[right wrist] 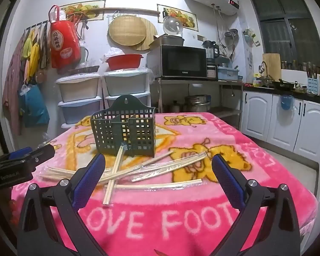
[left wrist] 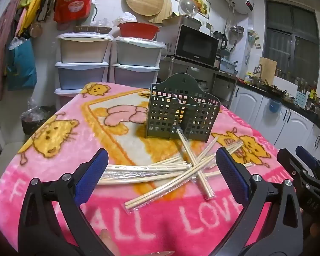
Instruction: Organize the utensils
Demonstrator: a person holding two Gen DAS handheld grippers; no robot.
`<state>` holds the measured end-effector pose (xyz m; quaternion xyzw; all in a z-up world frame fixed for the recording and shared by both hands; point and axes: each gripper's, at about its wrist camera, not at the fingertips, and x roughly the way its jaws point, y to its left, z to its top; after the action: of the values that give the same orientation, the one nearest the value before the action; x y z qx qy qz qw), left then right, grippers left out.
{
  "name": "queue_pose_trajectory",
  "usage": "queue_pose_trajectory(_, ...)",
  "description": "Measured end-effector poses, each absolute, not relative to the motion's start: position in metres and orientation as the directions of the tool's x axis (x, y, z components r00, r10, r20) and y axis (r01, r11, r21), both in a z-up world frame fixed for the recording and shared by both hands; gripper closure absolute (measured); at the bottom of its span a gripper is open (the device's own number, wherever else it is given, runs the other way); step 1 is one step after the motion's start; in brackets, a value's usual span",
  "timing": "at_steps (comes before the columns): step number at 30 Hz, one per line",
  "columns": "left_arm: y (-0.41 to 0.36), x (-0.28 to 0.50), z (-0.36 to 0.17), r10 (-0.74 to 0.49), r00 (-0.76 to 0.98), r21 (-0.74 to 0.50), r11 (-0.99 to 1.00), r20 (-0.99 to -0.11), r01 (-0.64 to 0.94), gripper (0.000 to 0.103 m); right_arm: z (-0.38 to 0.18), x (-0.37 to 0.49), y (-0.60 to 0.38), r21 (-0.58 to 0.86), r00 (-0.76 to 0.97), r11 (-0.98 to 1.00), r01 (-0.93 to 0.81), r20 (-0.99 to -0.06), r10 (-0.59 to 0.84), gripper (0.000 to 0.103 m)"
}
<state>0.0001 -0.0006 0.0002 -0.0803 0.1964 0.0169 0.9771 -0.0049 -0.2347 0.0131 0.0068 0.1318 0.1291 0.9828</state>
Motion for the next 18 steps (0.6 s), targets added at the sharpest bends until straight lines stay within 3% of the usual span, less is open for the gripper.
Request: queue_pose_trajectory(18, 0.0002, -0.0013, 0.0006, 0.002, 0.928, -0.161, 0.985, -0.373, -0.066, 0.010, 0.0188, -0.0103, -0.2337, 0.027, 0.939, 0.967, -0.254, -0.234, 0.253, 0.006)
